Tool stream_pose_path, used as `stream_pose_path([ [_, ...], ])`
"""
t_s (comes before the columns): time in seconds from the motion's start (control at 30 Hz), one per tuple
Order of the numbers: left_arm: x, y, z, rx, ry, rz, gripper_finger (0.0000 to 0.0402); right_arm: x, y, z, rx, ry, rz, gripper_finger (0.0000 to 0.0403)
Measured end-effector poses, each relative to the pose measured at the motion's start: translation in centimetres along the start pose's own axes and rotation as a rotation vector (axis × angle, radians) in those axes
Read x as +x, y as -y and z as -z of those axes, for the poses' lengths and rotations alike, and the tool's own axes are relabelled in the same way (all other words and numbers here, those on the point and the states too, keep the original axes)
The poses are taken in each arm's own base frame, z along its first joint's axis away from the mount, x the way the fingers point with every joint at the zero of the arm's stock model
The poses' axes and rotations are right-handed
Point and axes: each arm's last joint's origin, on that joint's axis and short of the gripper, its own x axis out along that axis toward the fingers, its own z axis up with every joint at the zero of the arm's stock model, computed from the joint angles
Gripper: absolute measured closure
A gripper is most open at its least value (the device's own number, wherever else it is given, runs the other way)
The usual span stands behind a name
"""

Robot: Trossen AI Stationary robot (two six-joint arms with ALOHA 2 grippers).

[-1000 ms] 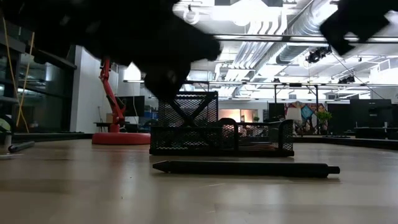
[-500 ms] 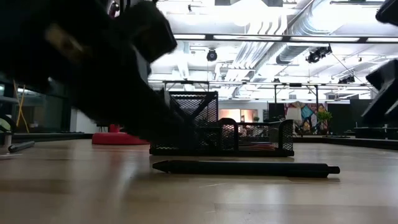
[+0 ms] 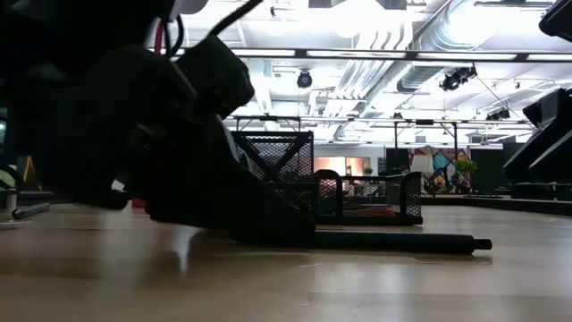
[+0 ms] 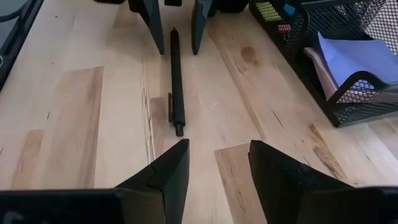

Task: Pick and place office supplies into organizer
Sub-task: Put the bottom black pen into the black desk organizer

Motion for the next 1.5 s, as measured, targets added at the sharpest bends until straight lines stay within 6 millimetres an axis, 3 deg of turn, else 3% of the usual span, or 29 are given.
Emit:
stream_pose_path([
  [0.43, -0.1, 0.9, 1.2, 0.076, 0.019, -0.047, 0.0259, 0.0, 0.0, 0.0, 0.0, 0.006, 0.003, 0.0249],
  [0.57, -0.1, 0.9, 1.2, 0.075, 0.018, -0.054, 0.0296, 0.0, 0.0, -0.1, 0.0, 0.016, 0.013, 0.0253],
  [0.77, -0.1, 0.8, 1.3, 0.07, 0.012, -0.065, 0.0383, 0.0, 0.0, -0.1, 0.0, 0.019, 0.015, 0.0252],
  [1.03, -0.1, 0.9, 1.1, 0.043, 0.049, -0.054, 0.0347, 0.0, 0.1, -0.1, 0.002, 0.027, 0.023, 0.0252],
  [1.27, -0.1, 1.1, 0.6, 0.028, 0.108, -0.027, 0.0386, -0.4, 0.0, 0.0, 0.059, 0.105, 0.071, 0.0251],
  [1.5, -0.2, 1.4, -0.1, -0.003, 0.186, -0.01, 0.035, -1.2, -0.5, 0.4, 0.119, 0.141, 0.064, 0.0252],
])
